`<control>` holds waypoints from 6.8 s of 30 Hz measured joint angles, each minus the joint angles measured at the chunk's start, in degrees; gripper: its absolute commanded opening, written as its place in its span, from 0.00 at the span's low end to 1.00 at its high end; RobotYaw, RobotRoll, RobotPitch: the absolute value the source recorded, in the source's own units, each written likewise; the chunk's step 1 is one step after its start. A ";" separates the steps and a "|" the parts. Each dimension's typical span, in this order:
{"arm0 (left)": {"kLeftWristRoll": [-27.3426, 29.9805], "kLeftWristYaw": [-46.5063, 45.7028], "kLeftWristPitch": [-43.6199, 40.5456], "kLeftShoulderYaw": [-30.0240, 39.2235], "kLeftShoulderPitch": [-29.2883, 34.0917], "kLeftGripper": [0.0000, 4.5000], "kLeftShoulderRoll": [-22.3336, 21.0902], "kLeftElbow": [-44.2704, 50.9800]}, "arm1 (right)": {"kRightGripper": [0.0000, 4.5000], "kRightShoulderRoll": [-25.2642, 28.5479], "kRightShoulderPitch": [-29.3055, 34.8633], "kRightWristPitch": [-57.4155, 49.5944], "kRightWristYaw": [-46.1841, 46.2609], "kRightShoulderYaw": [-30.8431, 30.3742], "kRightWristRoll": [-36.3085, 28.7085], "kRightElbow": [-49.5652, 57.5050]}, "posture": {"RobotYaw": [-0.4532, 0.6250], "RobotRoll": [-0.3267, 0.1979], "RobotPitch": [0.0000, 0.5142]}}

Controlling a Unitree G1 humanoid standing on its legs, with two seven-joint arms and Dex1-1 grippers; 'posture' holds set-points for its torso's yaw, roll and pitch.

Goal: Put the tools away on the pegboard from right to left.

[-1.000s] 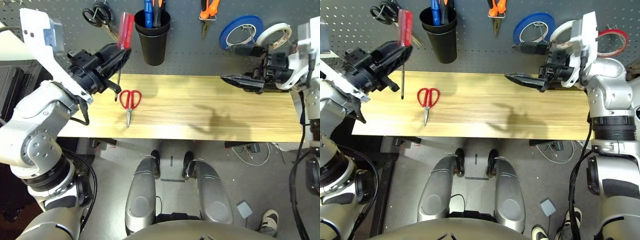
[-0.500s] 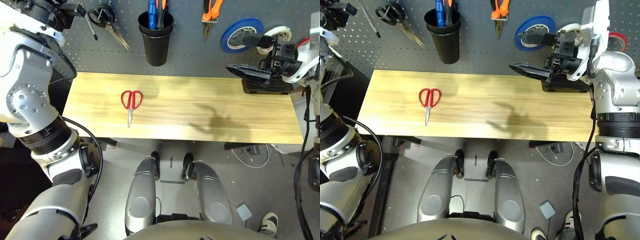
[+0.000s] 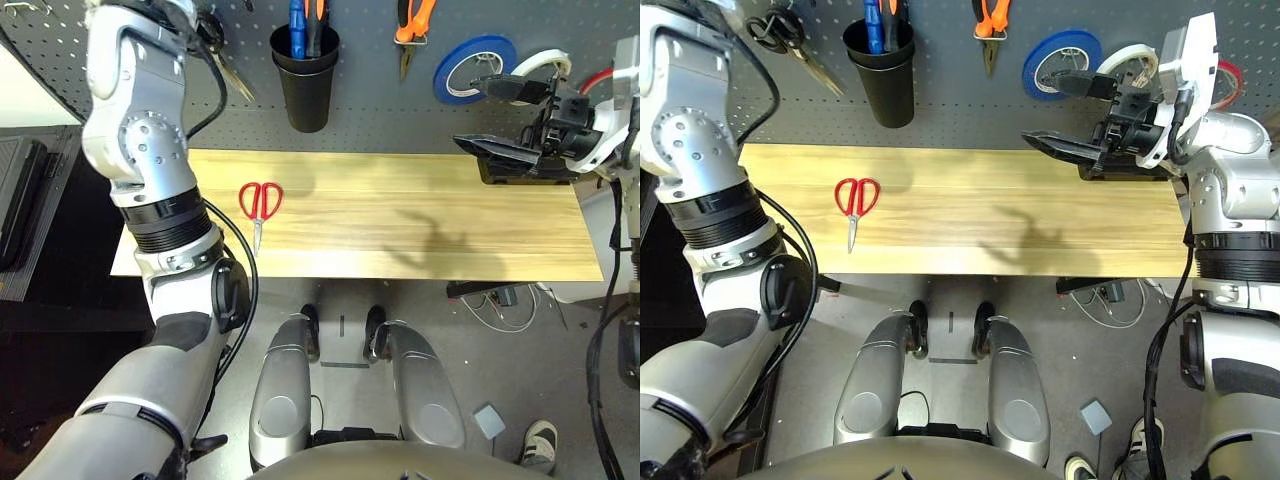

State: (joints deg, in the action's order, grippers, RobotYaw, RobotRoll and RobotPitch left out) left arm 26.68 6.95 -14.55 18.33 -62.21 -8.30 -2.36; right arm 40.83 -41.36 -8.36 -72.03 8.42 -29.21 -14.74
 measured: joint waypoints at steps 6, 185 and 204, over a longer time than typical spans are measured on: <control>-3.61 1.73 8.84 -3.58 -0.39 0.18 2.06 -10.14 | 1.00 0.01 0.06 0.00 0.25 0.00 -0.02 0.05 | 0.38 0.62 0.46; -11.71 -11.01 -15.90 2.07 26.43 0.00 -8.44 16.47 | 1.00 -5.61 -5.97 -8.30 -0.55 -0.18 -6.07 5.64 | 0.43 0.62 0.37; -13.42 -11.54 -5.64 0.64 21.47 0.00 -7.37 1.17 | 1.00 -5.39 -3.97 -9.32 1.87 -0.15 -6.24 8.21 | 0.39 0.62 0.38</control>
State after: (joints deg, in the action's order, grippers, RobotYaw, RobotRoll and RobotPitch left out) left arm 13.26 -4.59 -20.19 18.97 -40.74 -15.68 -1.18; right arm 35.44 -45.33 -17.68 -70.16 8.27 -35.45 -6.53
